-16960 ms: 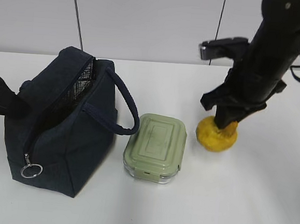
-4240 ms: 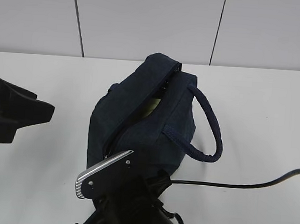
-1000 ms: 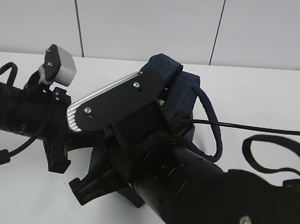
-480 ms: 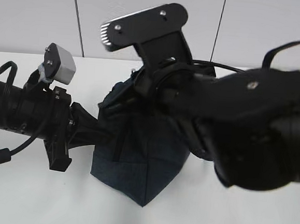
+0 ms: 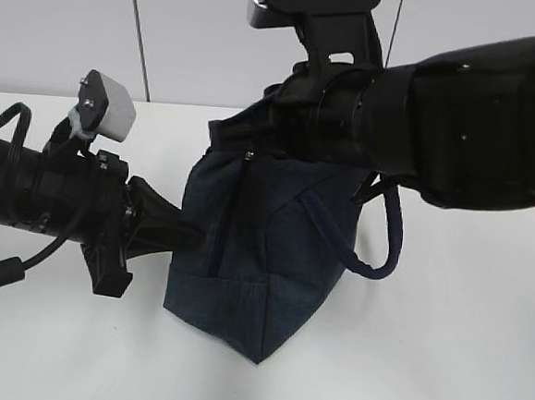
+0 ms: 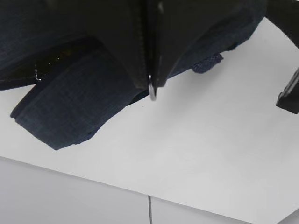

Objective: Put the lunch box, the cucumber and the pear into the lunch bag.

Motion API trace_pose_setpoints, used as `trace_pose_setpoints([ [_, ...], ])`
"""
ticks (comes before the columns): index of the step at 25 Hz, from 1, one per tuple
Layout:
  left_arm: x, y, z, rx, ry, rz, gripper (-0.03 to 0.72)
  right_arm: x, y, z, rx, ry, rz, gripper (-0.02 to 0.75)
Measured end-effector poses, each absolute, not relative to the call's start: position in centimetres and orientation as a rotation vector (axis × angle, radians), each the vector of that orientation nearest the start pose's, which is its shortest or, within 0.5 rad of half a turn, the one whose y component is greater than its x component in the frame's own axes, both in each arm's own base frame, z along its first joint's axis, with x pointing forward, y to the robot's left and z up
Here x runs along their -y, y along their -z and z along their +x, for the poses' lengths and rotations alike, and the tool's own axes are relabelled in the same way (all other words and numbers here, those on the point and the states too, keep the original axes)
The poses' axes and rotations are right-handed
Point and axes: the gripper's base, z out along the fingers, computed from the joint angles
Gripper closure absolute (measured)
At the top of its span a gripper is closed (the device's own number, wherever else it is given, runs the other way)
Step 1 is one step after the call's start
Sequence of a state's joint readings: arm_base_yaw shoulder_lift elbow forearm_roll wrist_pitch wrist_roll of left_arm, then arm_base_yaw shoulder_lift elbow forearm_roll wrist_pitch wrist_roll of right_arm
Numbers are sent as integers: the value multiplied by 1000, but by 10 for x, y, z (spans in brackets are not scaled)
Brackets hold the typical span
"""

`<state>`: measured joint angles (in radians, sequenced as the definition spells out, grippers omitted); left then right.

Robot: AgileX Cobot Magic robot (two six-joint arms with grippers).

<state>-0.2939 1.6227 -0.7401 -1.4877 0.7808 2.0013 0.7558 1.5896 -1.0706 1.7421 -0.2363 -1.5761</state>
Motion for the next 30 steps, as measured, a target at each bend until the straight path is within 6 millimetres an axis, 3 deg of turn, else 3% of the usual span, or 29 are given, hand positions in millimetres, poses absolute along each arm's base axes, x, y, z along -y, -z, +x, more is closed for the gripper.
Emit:
trace_pose_setpoints([
  [8,143,-188,256,-1933,784,1210,681,-232,-283,274,-1989,-350,-489,738],
  [14,143,-188,259,-1945,770,1178,681,-225,-302,242,-1936,-419,-527,738],
  [18,142,-188,259,-1951,772,1161,682,-218,-301,231,-1941,-424,-531,738],
  [26,143,-189,258,-1949,781,1161,682,-206,-299,242,-1956,-394,-477,738],
  [30,143,-188,258,-1953,787,1152,682,-197,-302,266,-1951,-363,-432,738],
])
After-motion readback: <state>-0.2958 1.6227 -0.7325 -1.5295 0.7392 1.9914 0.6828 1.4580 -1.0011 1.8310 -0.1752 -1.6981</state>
